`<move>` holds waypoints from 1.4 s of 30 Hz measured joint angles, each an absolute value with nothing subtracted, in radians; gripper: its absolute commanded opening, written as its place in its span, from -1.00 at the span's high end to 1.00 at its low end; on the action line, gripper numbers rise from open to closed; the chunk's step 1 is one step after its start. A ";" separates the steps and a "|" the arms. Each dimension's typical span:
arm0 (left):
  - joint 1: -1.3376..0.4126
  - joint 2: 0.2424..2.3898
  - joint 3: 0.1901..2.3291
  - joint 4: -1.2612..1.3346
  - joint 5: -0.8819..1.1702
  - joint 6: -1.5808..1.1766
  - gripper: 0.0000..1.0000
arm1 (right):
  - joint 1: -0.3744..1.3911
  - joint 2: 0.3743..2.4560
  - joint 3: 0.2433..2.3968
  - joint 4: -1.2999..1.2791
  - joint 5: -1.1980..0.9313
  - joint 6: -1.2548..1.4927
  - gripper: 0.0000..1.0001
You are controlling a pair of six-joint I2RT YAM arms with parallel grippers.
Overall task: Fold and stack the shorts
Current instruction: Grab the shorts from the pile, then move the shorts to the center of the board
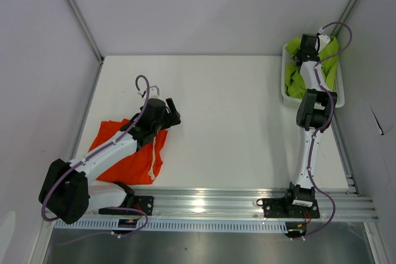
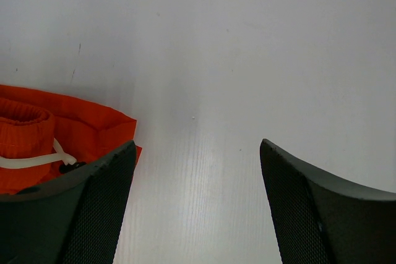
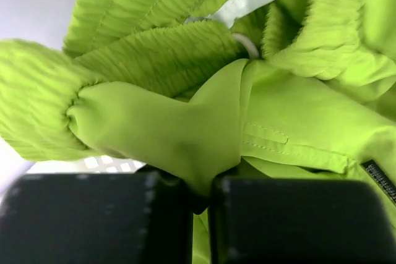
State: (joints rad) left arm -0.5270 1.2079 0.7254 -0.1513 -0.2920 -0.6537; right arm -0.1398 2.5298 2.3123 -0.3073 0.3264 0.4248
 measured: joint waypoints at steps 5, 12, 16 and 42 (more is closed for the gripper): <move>-0.527 1.208 0.725 -0.150 -0.318 -0.645 -0.64 | -0.140 2.529 2.312 -0.216 0.344 0.389 1.00; -0.527 1.170 0.725 -0.151 -0.338 -0.643 -0.63 | -0.138 2.308 2.168 -0.206 0.366 0.292 1.00; -0.534 1.129 0.725 -0.152 -0.344 -0.643 -0.63 | -0.141 2.091 2.114 -0.205 0.339 0.249 1.00; -0.554 0.782 0.754 -0.296 -0.425 -0.647 -0.65 | 0.105 1.466 1.966 -0.232 -0.918 0.654 1.00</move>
